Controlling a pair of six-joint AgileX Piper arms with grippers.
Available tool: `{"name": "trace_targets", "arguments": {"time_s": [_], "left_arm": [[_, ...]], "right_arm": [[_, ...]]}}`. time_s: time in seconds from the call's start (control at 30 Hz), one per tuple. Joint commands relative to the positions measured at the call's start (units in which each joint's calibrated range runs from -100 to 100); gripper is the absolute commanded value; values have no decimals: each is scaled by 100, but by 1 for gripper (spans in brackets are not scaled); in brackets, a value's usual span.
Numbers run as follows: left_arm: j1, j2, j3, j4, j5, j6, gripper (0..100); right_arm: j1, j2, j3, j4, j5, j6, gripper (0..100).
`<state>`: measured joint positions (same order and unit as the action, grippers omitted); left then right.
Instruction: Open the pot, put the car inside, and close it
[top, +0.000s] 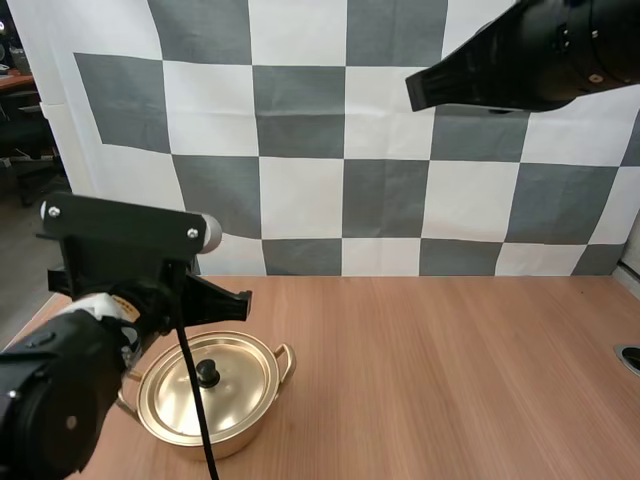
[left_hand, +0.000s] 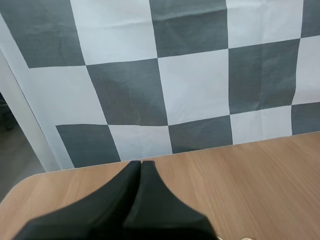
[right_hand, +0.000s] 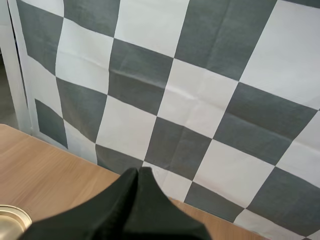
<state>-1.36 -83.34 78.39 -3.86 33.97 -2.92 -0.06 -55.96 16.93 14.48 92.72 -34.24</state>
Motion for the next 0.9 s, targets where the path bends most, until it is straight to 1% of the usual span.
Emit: {"name": "trace_targets", "arguments": {"time_s": [0.0, 0.07, 0.2, 0.37, 0.47, 0.67, 0.8, 0.87], "left_arm": [[-3, -233, 1413, -16, -3694, -79, 0], [-3, -414, 1557, -16, -3652, -80, 0], [-3, -977, 1832, -16, -3271, -115, 0], [-3, -1666, 2161, -24, -3109, -464, 0], [4, -1666, 2161, -39, -2475, -500, 0], [4, -1666, 2161, -56, -1455, -520, 0], [4, -1666, 2161, -56, -853, -520, 0], [4, -1666, 2161, -56, -542, -520, 0]], "right_arm": [[274, -103, 12, -1841, 116, 1286, 0], [274, -294, 50, -1882, 123, 1381, 0], [274, -901, 419, -2002, 86, 1564, 0], [274, -1661, 1212, -2013, -473, 1723, 0], [274, -1926, 1812, -2090, -977, 1966, 0], [265, -2184, 3363, -2204, -2618, 2284, 0], [265, -2213, 4266, -2204, -3610, 2310, 0], [265, -2226, 4646, -2204, -4353, 2310, 0]]}}
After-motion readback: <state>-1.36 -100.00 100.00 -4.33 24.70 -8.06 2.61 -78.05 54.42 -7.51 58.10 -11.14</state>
